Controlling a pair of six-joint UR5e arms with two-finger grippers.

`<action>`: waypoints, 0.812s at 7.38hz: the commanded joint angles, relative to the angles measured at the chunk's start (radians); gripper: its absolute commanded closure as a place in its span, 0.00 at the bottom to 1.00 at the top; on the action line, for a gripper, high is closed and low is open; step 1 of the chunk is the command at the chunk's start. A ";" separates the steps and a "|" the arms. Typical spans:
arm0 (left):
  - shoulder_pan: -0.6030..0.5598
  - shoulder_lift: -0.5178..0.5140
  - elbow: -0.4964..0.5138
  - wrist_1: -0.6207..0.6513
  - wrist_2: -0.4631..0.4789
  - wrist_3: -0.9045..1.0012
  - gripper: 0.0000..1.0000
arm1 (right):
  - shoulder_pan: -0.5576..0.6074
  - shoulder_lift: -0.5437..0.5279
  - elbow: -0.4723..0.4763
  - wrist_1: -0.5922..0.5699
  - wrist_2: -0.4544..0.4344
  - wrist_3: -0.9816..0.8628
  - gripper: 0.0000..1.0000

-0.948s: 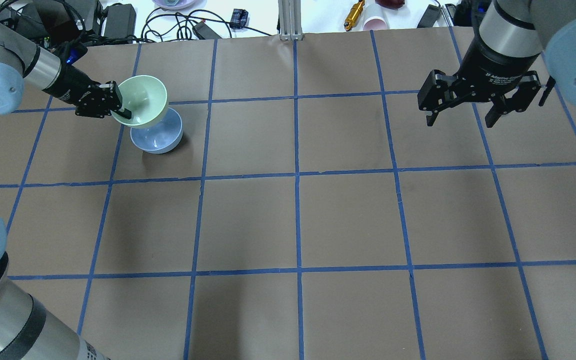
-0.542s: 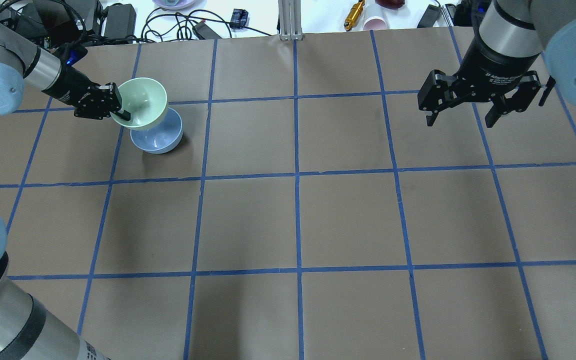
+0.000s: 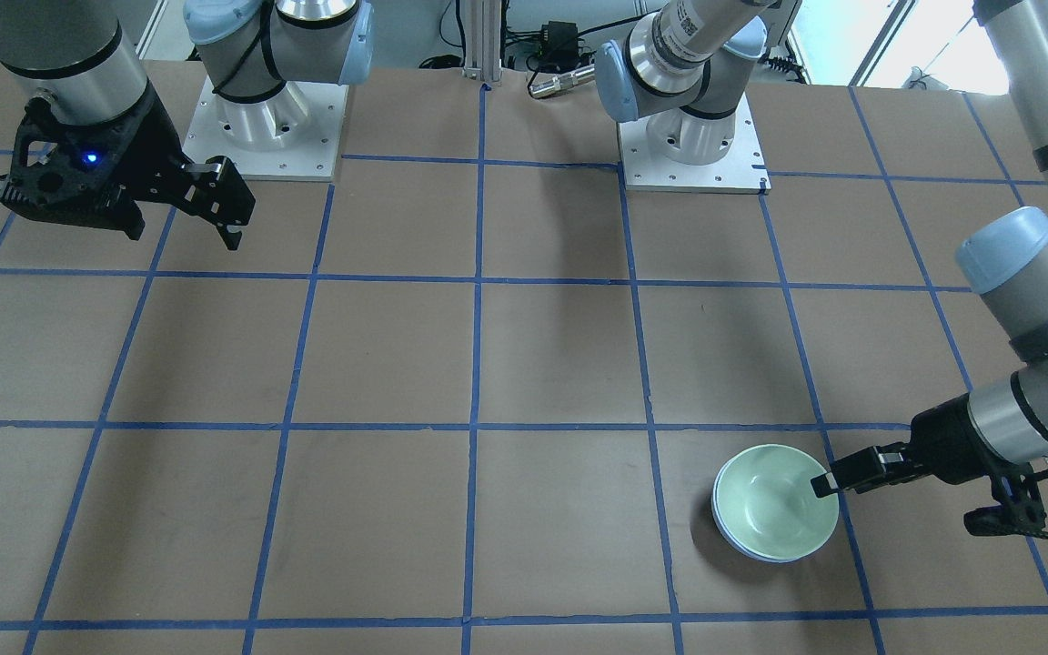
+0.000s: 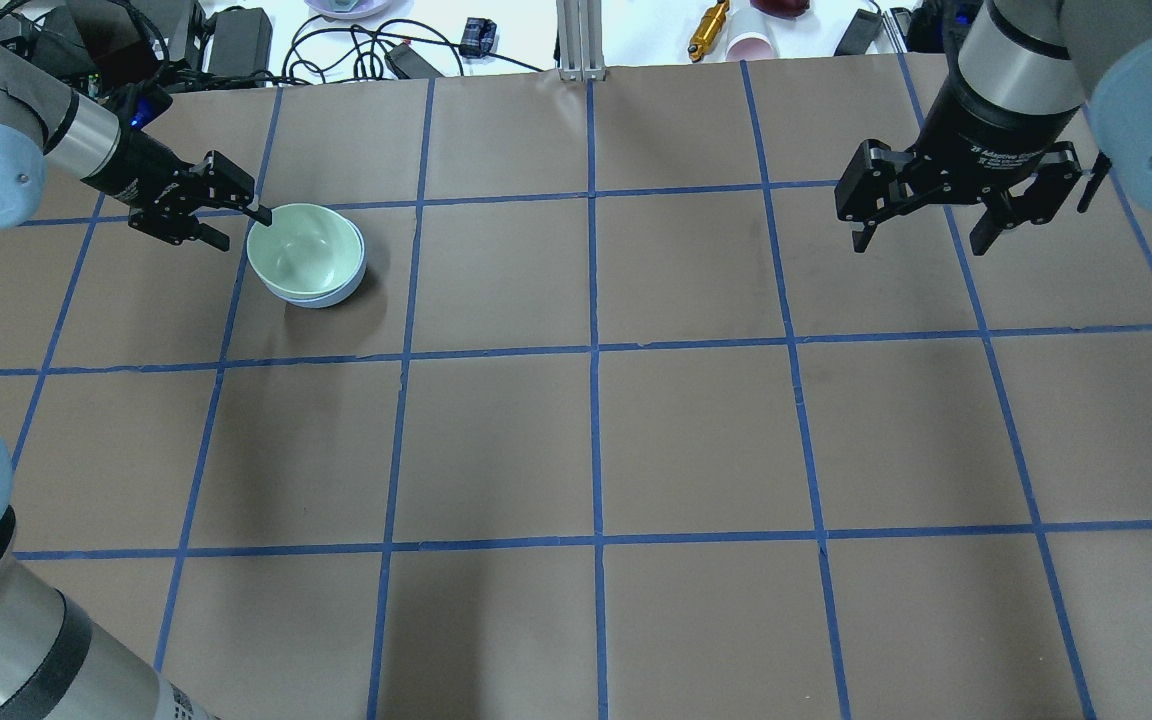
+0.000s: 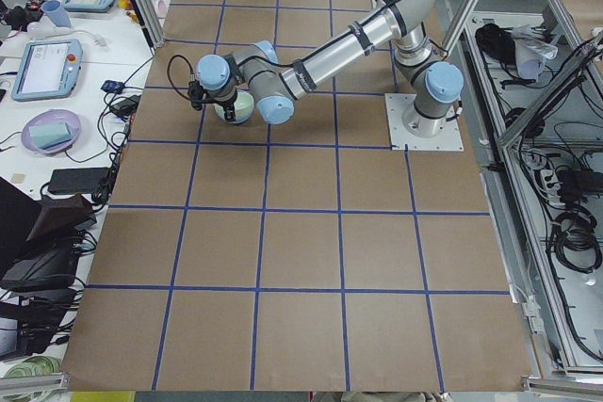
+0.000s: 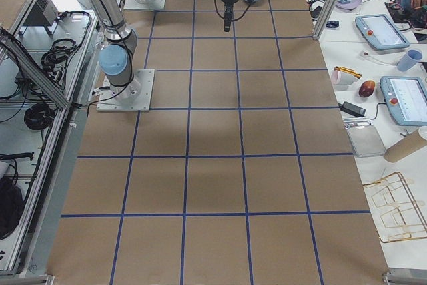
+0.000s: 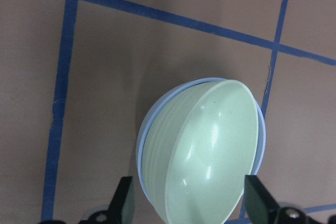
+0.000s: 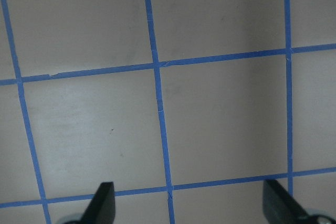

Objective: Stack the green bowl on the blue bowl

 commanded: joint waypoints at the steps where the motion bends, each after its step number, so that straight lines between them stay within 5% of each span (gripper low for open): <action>1: -0.021 0.057 0.009 -0.019 0.040 -0.040 0.17 | 0.000 0.000 0.000 0.000 0.000 0.000 0.00; 4: -0.134 0.178 0.015 -0.077 0.249 -0.055 0.00 | 0.000 0.000 0.000 0.000 0.000 0.000 0.00; 6: -0.223 0.276 0.017 -0.149 0.344 -0.092 0.00 | 0.000 0.000 0.000 0.000 0.000 0.000 0.00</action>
